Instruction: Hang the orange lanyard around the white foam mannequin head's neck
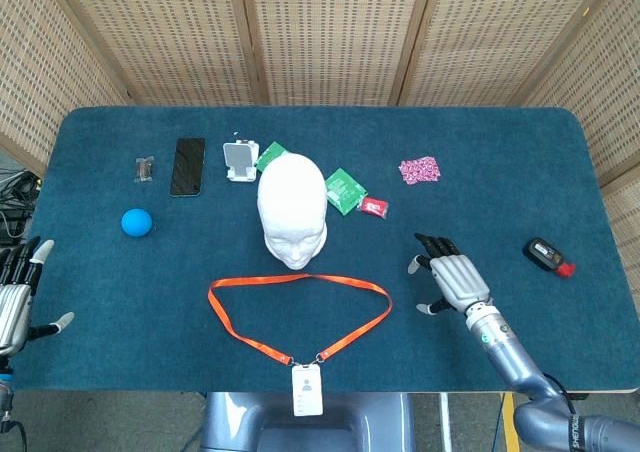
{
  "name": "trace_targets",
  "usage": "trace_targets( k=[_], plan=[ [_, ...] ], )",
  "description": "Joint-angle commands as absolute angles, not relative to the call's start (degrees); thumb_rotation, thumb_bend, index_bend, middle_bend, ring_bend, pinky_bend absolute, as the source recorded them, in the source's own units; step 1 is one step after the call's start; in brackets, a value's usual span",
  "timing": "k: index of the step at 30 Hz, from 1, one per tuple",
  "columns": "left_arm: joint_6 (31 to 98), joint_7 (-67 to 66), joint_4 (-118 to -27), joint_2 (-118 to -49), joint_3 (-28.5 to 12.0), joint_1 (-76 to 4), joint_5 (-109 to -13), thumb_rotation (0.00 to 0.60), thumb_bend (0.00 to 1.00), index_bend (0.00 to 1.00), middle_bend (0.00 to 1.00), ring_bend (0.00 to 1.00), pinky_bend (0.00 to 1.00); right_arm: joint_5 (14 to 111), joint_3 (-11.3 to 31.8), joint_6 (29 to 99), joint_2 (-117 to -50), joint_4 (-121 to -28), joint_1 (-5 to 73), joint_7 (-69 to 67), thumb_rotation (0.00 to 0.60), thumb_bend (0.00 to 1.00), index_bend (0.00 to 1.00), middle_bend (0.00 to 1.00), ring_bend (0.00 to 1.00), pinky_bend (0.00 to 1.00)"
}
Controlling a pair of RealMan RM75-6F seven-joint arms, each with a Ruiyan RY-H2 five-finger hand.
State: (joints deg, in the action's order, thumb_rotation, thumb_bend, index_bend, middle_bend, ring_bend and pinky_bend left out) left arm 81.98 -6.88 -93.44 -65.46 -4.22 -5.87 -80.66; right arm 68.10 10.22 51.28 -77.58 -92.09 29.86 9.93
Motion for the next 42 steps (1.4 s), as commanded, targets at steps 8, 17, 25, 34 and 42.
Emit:
trace_targets(
  k=[8, 17, 25, 34, 42],
  plan=[
    [81.1, -6.9, -93.3, -65.5, -4.3, -6.4, -79.8, 0.600, 0.00, 0.00, 0.00, 0.00, 0.00, 50.0, 11.7, 53.3, -86.3, -91.7, 37.0, 27.1, 0.600, 0.39, 0.48, 0.00, 0.00, 0.00],
    [80.7, -7.4, -93.3, -65.7, -4.2, -6.6, -79.4, 0.600, 0.00, 0.00, 0.00, 0.00, 0.00, 43.9, 11.1, 58.1, -90.8, -91.4, 39.6, 34.0, 0.600, 0.41, 0.48, 0.00, 0.00, 0.00],
    [80.7, -8.0, -93.5, -65.9, -4.1, -6.7, -79.2, 0.600, 0.00, 0.00, 0.00, 0.00, 0.00, 42.1, 10.4, 59.9, -93.4, -90.2, 41.0, 36.5, 0.600, 0.43, 0.50, 0.00, 0.00, 0.00],
    [80.8, -8.1, -93.5, -66.0, -4.1, -6.8, -79.0, 0.600, 0.00, 0.00, 0.00, 0.00, 0.00, 42.4, 9.8, 61.9, -96.5, -86.6, 41.6, 37.6, 0.600, 0.47, 0.53, 0.00, 0.00, 0.00],
    [80.7, -8.3, -93.4, -66.1, -4.0, -6.9, -79.1, 0.600, 0.00, 0.00, 0.00, 0.00, 0.00, 43.5, 9.3, 62.6, -97.4, -85.8, 41.6, 38.1, 0.600, 0.50, 0.55, 0.00, 0.00, 0.00]
  ],
)
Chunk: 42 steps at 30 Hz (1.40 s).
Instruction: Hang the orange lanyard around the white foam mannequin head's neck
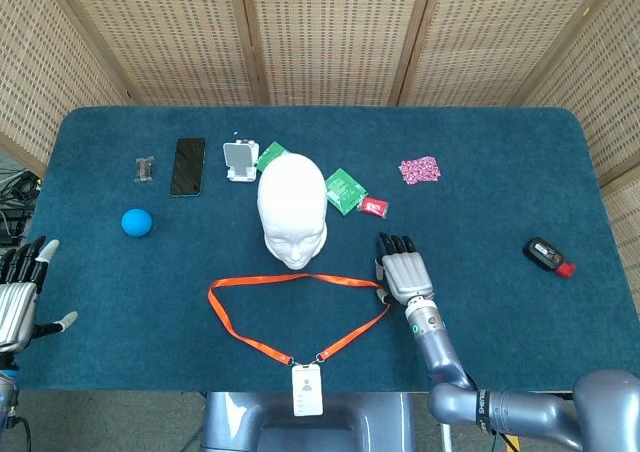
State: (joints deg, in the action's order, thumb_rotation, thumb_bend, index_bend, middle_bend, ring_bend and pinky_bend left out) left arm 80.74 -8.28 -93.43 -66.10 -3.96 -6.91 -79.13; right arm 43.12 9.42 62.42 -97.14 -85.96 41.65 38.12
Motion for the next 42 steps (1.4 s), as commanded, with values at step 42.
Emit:
trace_targets(
  k=[42],
  plan=[
    [65.0, -10.2, -87.5, -76.8, -7.5, -21.7, -80.3, 0.600, 0.08, 0.34, 0.00, 0.00, 0.00, 45.6, 10.2, 61.0, -94.8, -89.0, 39.5, 32.1, 0.600, 0.67, 0.73, 0.01, 0.00, 0.00]
  ],
)
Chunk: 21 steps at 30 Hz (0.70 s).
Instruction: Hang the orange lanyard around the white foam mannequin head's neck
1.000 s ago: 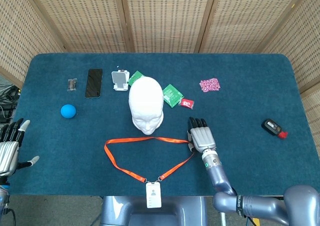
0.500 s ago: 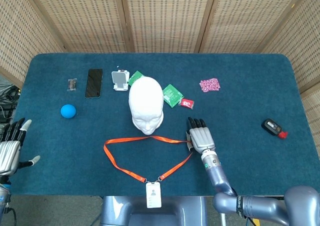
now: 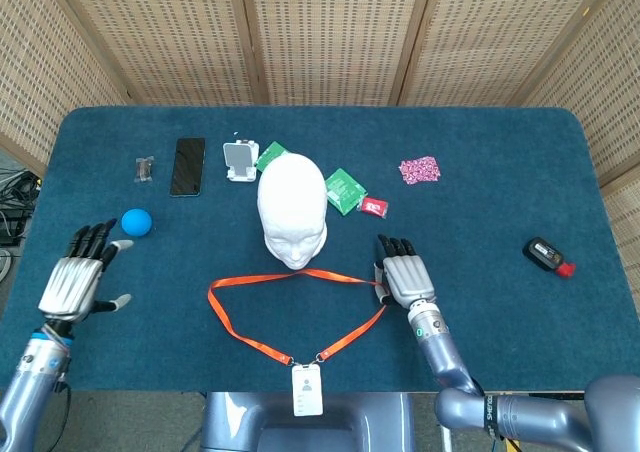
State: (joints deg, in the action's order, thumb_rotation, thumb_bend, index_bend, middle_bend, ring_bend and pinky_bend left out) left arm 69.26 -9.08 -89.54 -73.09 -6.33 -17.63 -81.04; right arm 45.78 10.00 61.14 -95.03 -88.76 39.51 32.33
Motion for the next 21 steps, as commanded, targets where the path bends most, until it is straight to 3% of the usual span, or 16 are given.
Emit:
trace_targets(
  k=[1, 6, 21],
  plan=[
    [63.6, -10.8, -86.3, -78.6, -7.7, -23.1, -80.2, 0.600, 0.11, 0.36, 0.00, 0.00, 0.00, 45.4, 10.3, 60.8, -94.6, -89.2, 39.5, 32.0, 0.600, 0.67, 0.73, 0.01, 0.00, 0.00],
    [60.1, -10.8, -80.8, -84.7, -8.4, -26.9, -79.1, 0.600, 0.19, 0.47, 0.00, 0.00, 0.00, 45.3, 10.3, 60.1, -94.3, -89.2, 39.6, 31.3, 0.600, 0.67, 0.74, 0.02, 0.00, 0.00],
    [54.9, -12.6, -76.6, -90.1, -7.9, -30.9, -74.6, 0.600, 0.24, 0.48, 0.00, 0.00, 0.00, 45.5, 9.4, 59.5, -94.0, -88.5, 39.8, 31.1, 0.600, 0.67, 0.75, 0.03, 0.00, 0.00]
  ],
)
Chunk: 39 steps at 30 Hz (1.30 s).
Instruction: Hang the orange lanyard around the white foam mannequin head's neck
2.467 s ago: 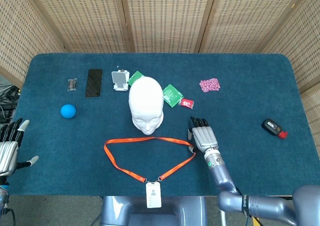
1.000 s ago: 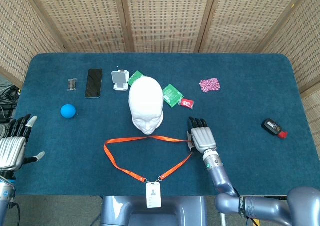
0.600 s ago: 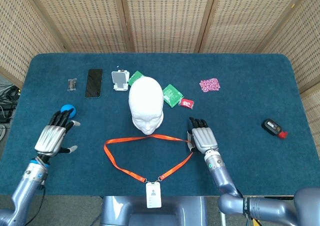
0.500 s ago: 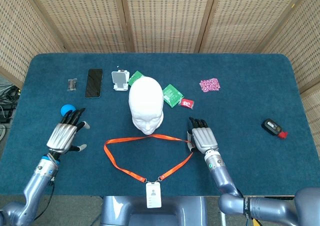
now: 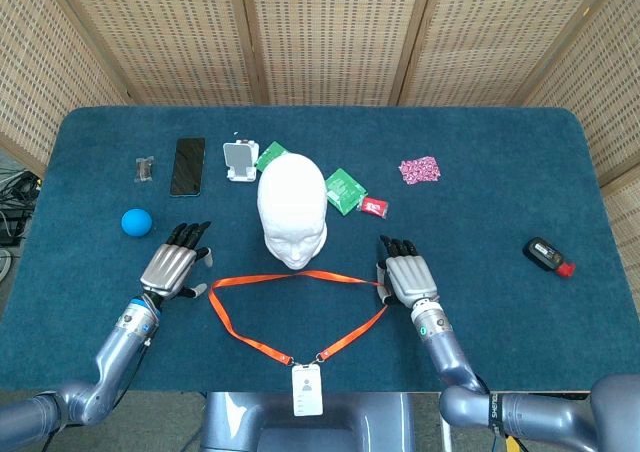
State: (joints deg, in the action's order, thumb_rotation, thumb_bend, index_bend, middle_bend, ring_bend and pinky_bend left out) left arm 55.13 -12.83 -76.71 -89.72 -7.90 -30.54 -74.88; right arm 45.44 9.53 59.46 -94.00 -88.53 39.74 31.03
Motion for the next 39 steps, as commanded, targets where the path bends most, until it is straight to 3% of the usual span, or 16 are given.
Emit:
trace_targets(
  k=[1, 7, 12, 39],
  plan=[
    [54.8, -12.6, -76.6, -90.2, -7.9, -30.9, -74.6, 0.600, 0.24, 0.48, 0.00, 0.00, 0.00, 45.5, 9.4, 59.5, -94.0, -88.5, 39.8, 31.1, 0.600, 0.67, 0.75, 0.03, 0.00, 0.00],
    [54.4, -15.1, -77.4, -91.6, -8.0, -32.2, -73.2, 0.600, 0.24, 0.49, 0.00, 0.00, 0.00, 46.2, 9.1, 59.7, -94.1, -88.7, 39.8, 31.1, 0.600, 0.67, 0.75, 0.03, 0.00, 0.00],
    [53.4, -17.0, -77.3, -92.3, -7.8, -32.7, -70.8, 0.600, 0.31, 0.49, 0.00, 0.00, 0.00, 46.3, 9.0, 59.6, -93.9, -88.6, 39.7, 30.8, 0.600, 0.67, 0.75, 0.03, 0.00, 0.00],
    [52.5, -17.5, -76.4, -93.7, -6.3, -33.4, -66.1, 0.600, 0.32, 0.53, 0.00, 0.00, 0.00, 47.0, 9.0, 59.3, -93.2, -88.5, 39.5, 29.9, 0.600, 0.67, 0.75, 0.04, 0.00, 0.00]
  ],
)
